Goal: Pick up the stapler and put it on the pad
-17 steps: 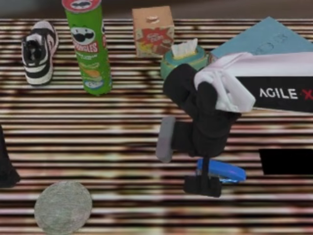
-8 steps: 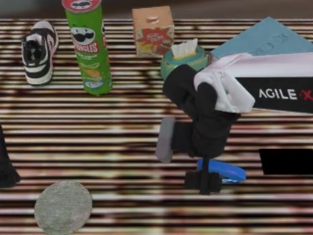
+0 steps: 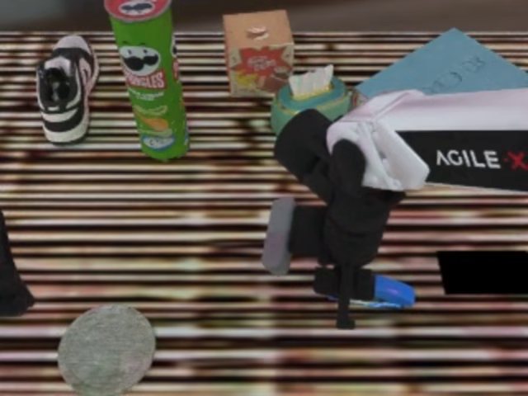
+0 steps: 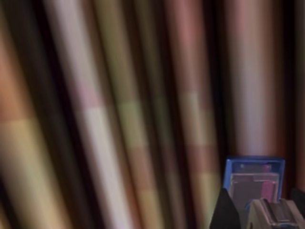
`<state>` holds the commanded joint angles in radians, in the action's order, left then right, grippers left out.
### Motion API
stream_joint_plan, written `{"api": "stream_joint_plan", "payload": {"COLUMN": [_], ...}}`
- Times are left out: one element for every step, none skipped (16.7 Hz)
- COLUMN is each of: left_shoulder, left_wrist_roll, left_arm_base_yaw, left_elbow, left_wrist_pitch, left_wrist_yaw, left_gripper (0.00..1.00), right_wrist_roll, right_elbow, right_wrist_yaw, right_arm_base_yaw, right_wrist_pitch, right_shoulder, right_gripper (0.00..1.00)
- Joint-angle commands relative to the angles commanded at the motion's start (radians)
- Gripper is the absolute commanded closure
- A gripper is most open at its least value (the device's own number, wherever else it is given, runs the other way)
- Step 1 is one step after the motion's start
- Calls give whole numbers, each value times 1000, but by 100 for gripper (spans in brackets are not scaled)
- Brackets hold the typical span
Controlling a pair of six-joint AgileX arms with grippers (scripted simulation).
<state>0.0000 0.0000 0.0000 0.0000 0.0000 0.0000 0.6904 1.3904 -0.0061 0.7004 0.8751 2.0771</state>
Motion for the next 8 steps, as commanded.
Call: {"api": "stream_joint_plan", "payload": {"left_shoulder": [0, 0, 0, 0, 0, 0, 0, 0], "left_wrist_roll": [0, 0, 0, 0, 0, 0, 0, 0], "left_arm_base_yaw": [0, 0, 0, 0, 0, 0, 0, 0], "left_elbow": [0, 0, 0, 0, 0, 0, 0, 0], "left_wrist_pitch": [0, 0, 0, 0, 0, 0, 0, 0], "left_wrist_yaw": [0, 0, 0, 0, 0, 0, 0, 0], "left_gripper": [0, 0, 0, 0, 0, 0, 0, 0], "right_wrist_roll": [0, 0, 0, 0, 0, 0, 0, 0], "right_elbow": [0, 0, 0, 0, 0, 0, 0, 0], "right_wrist_yaw": [0, 0, 0, 0, 0, 0, 0, 0], "right_arm_base_yaw": [0, 0, 0, 0, 0, 0, 0, 0], "right_wrist_pitch": [0, 0, 0, 0, 0, 0, 0, 0], "right_shoulder": [0, 0, 0, 0, 0, 0, 0, 0], "right_gripper": [100, 100, 100, 100, 100, 100, 100, 100]}}
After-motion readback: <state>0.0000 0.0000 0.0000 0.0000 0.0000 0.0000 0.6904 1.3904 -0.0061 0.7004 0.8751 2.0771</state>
